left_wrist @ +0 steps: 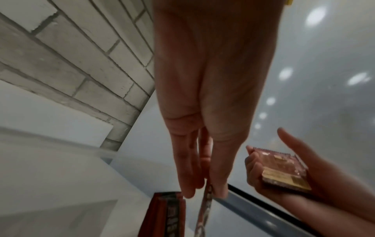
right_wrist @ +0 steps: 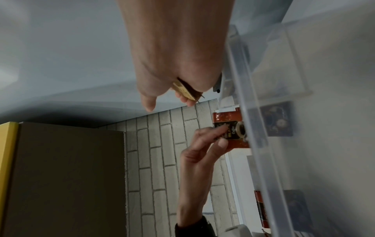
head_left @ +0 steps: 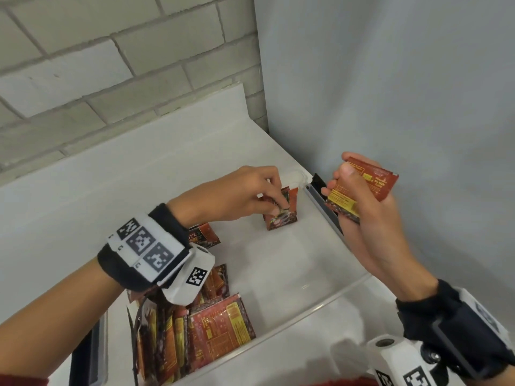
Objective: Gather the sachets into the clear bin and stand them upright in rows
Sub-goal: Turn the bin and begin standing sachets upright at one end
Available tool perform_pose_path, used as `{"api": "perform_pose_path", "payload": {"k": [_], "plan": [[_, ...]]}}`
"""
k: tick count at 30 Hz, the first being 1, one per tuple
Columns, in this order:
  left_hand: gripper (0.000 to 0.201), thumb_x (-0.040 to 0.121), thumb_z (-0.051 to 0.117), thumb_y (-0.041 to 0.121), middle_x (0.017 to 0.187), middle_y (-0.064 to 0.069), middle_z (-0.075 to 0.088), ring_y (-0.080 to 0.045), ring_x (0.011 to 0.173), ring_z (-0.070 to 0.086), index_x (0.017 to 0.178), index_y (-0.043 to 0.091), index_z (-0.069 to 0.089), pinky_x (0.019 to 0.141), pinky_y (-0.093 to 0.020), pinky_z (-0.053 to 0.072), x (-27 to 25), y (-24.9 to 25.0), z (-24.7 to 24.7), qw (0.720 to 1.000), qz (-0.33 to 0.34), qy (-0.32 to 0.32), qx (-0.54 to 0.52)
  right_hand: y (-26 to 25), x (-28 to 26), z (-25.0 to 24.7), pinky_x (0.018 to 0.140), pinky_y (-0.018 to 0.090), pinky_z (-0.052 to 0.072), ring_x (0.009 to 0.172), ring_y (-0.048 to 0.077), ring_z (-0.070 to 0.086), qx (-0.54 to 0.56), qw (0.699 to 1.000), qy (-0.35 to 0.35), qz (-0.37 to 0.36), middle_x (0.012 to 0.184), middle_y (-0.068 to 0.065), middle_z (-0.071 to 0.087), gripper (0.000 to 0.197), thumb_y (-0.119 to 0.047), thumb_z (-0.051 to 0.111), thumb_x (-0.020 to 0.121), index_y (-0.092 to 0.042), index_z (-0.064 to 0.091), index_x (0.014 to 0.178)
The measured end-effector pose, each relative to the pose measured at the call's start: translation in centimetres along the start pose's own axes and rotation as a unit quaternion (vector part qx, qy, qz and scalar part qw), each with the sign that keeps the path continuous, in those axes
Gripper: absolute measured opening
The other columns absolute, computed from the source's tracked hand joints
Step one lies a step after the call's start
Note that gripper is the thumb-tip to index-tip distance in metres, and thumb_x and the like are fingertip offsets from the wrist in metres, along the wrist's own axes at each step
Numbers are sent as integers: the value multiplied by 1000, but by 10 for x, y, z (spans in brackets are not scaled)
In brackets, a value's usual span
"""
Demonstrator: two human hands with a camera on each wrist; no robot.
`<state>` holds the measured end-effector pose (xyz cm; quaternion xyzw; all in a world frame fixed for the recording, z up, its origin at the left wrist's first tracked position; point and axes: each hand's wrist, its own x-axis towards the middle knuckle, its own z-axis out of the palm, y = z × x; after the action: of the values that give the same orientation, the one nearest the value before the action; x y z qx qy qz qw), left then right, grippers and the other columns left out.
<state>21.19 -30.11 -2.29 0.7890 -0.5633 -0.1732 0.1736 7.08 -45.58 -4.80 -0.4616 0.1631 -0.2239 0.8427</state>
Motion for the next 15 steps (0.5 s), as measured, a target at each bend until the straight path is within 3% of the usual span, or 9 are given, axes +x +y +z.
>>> {"api": "perform_pose_path", "payload": {"k": [2, 5, 10, 15], "plan": [[21, 91, 64, 12, 101, 1, 56, 8, 74, 51, 110, 15, 74, 73, -3, 34, 3, -4, 4, 1000, 2, -14, 15, 0, 0, 0, 80, 23, 51, 79, 7, 67, -5, 1000, 4, 4, 83, -8, 64, 48, -38, 69, 70, -23, 59, 114], [26, 93, 58, 7, 103, -1, 54, 0, 74, 47, 115, 14, 71, 71, -3, 31, 6, -7, 10, 999, -5, -33, 42, 1, 0, -1, 81, 24, 51, 81, 7, 67, -15, 1000, 5, 6, 83, -10, 66, 48, -42, 76, 71, -26, 61, 113], [30, 94, 55, 2, 103, -6, 52, -10, 81, 40, 120, 12, 67, 69, -14, 28, 12, -6, 18, 993, -12, -74, 89, -1, 0, 1, 78, 22, 52, 81, 8, 66, -8, 1000, 5, 3, 82, -9, 65, 56, -44, 72, 64, -22, 60, 114], [27, 89, 57, -5, 92, -4, 43, -22, 71, 52, 105, 10, 72, 62, -40, 46, 13, -7, 25, 980, 1, -56, 193, -1, -1, -1, 77, 20, 53, 79, 7, 66, 5, 1000, 1, 7, 78, -9, 66, 43, -38, 66, 71, -22, 60, 112]]}}
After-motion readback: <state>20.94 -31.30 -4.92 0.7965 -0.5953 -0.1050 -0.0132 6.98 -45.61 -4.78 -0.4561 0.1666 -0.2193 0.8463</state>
